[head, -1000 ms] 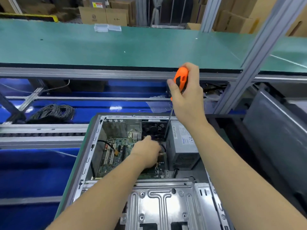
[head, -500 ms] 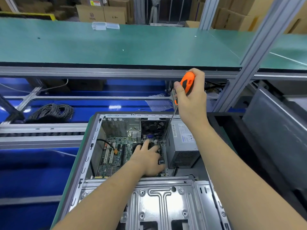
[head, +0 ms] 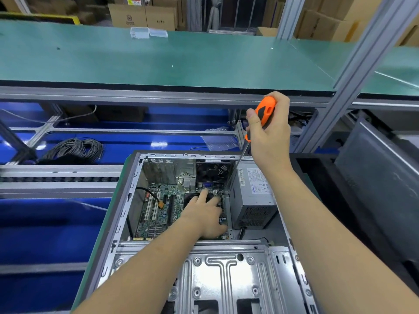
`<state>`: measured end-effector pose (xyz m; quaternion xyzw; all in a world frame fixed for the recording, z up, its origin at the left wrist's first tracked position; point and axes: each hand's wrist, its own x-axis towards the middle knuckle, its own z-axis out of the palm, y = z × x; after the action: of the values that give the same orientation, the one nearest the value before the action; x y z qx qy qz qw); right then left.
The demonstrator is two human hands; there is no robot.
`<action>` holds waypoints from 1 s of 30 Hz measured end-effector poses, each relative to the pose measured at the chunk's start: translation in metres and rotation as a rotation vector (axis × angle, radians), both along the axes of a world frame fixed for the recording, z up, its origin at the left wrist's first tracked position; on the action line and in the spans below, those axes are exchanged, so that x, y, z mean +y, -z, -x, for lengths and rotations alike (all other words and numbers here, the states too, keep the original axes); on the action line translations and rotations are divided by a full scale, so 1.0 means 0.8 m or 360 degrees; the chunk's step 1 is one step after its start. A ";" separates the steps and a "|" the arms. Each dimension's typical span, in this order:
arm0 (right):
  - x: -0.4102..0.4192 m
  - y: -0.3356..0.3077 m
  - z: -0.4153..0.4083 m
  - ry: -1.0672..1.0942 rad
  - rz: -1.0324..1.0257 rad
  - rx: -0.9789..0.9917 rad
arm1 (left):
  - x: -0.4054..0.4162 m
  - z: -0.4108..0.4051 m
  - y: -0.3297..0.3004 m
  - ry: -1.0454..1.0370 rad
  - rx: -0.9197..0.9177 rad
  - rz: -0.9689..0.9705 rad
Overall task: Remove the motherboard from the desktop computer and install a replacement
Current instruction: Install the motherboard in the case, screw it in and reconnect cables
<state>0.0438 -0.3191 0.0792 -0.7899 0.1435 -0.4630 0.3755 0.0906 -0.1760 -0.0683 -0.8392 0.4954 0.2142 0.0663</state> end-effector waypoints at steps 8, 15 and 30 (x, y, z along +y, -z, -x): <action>0.001 -0.002 -0.001 -0.0001 0.0001 -0.0010 | 0.000 0.001 0.000 0.0023 -0.0029 -0.0007; 0.002 0.002 0.000 0.0014 -0.0016 0.0000 | 0.000 0.001 -0.003 0.0033 -0.0040 -0.0008; -0.003 0.001 -0.003 0.0043 0.0008 0.0007 | 0.000 -0.001 0.001 0.0027 -0.0012 0.0013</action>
<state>0.0465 -0.3219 0.0782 -0.7899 0.1539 -0.4666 0.3669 0.0911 -0.1759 -0.0689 -0.8361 0.5031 0.2085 0.0665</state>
